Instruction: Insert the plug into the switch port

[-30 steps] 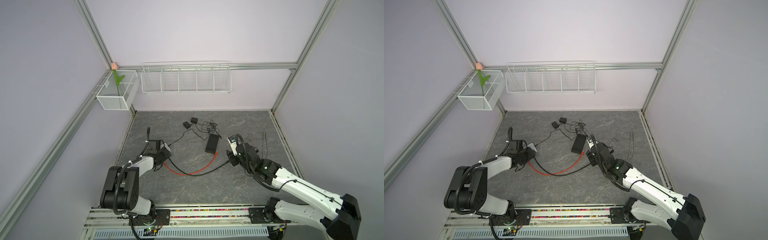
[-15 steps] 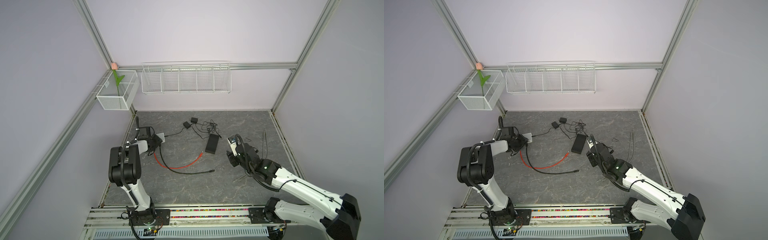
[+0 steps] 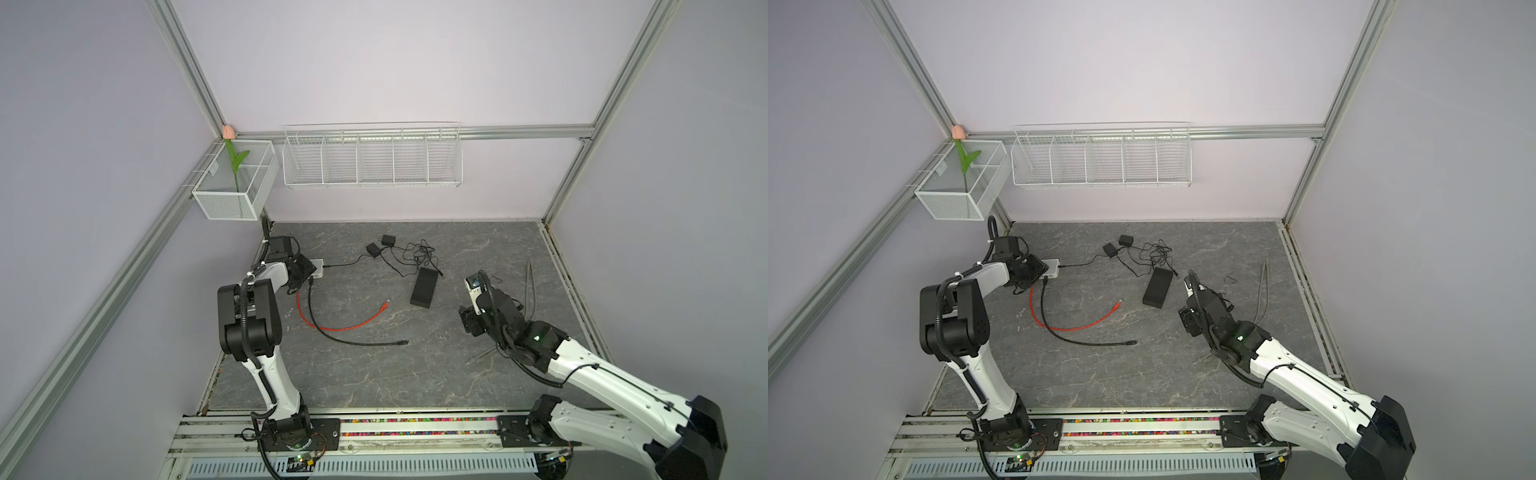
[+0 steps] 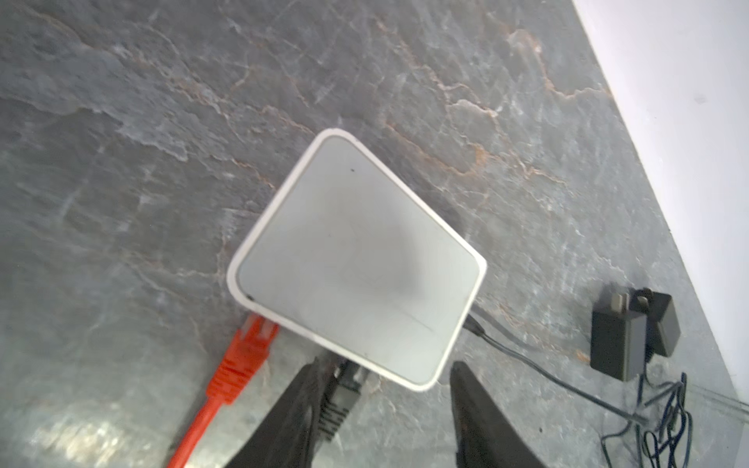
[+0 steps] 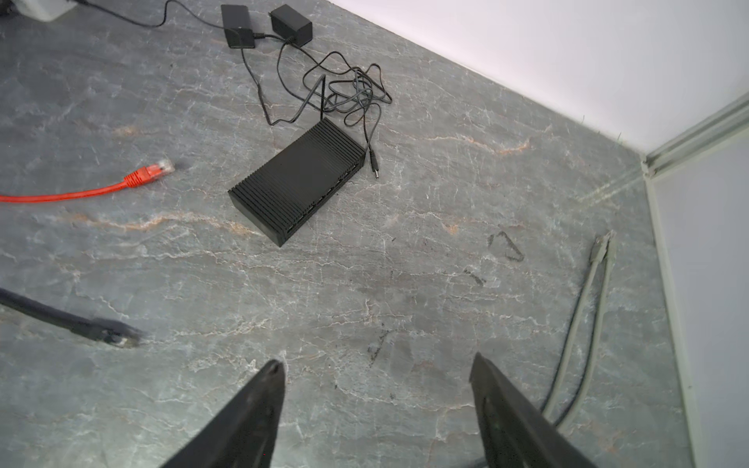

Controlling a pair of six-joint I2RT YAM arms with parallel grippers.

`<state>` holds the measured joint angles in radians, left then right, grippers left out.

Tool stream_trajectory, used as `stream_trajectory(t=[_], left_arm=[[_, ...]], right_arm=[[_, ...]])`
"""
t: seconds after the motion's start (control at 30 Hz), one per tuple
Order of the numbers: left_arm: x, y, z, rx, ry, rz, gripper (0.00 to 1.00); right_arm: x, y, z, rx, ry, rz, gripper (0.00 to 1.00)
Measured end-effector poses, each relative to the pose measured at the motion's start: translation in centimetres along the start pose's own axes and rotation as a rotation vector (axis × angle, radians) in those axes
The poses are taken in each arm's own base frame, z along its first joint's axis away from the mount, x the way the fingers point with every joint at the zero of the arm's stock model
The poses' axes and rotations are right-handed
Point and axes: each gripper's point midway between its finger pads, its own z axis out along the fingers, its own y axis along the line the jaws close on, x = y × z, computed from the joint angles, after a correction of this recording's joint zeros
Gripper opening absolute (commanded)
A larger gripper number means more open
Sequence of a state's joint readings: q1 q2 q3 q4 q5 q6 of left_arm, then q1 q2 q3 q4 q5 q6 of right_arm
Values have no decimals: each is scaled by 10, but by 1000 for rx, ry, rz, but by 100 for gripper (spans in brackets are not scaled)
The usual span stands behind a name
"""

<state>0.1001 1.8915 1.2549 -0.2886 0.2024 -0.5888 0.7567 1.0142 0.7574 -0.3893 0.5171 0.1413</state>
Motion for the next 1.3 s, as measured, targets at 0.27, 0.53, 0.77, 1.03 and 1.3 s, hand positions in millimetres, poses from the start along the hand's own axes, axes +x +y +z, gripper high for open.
stream_trajectory(t=[0.27, 0.53, 0.77, 1.03, 1.3], left_arm=[[50, -66, -81, 135, -55, 200, 56], [116, -129, -167, 333, -93, 433, 68], [172, -167, -180, 389, -19, 622, 72], [209, -206, -147, 359, 64, 733, 73], [221, -237, -127, 362, 85, 771, 73]], right_arm=[[7, -22, 6, 33, 61, 126, 87], [14, -31, 15, -2, 101, 251, 97], [34, -28, 22, -46, 146, 312, 89], [18, -51, -10, 3, 6, 401, 89], [28, -53, -15, 4, 4, 433, 89]])
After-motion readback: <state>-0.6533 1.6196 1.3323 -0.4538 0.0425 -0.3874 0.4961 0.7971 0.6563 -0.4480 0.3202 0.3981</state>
